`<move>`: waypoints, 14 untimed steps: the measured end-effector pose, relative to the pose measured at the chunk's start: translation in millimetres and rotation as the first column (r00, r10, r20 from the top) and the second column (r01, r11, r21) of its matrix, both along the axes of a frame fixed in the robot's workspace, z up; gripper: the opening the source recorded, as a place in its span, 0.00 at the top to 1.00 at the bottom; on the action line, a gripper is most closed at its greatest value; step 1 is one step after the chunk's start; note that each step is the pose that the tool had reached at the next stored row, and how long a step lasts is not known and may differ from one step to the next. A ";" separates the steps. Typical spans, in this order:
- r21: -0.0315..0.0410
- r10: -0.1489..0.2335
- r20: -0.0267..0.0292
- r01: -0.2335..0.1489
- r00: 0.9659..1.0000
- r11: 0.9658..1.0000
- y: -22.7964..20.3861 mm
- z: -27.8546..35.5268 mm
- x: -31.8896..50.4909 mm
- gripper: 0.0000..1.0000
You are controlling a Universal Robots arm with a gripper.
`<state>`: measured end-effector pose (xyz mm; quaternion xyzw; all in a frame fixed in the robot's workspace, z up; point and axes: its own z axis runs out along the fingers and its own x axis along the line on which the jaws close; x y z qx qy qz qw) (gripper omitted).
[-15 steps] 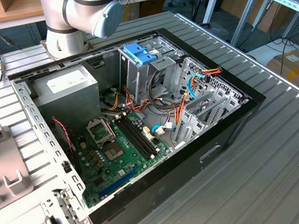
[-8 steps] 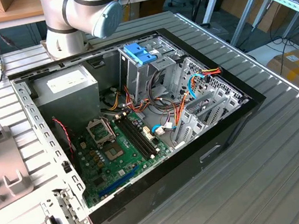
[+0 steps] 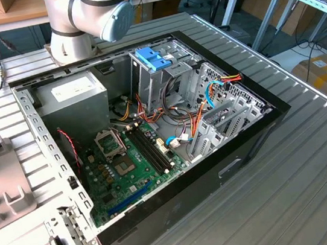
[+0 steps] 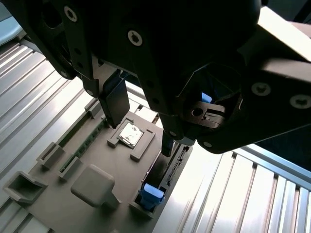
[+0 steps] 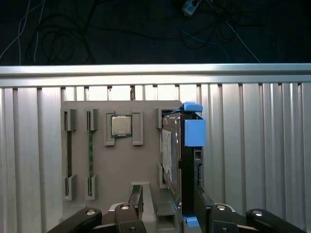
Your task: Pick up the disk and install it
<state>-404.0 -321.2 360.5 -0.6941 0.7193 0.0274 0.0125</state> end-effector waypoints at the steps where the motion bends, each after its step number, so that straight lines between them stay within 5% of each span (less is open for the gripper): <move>1: 0.000 0.000 0.000 0.000 1.000 1.000 1.0 -0.5 0.0 0.46; 4: 0.000 0.000 0.000 0.000 1.000 1.000 14.5 -3.8 -3.0 0.46; 14: 0.000 0.000 0.000 0.000 1.000 1.000 16.1 -6.5 -8.0 0.46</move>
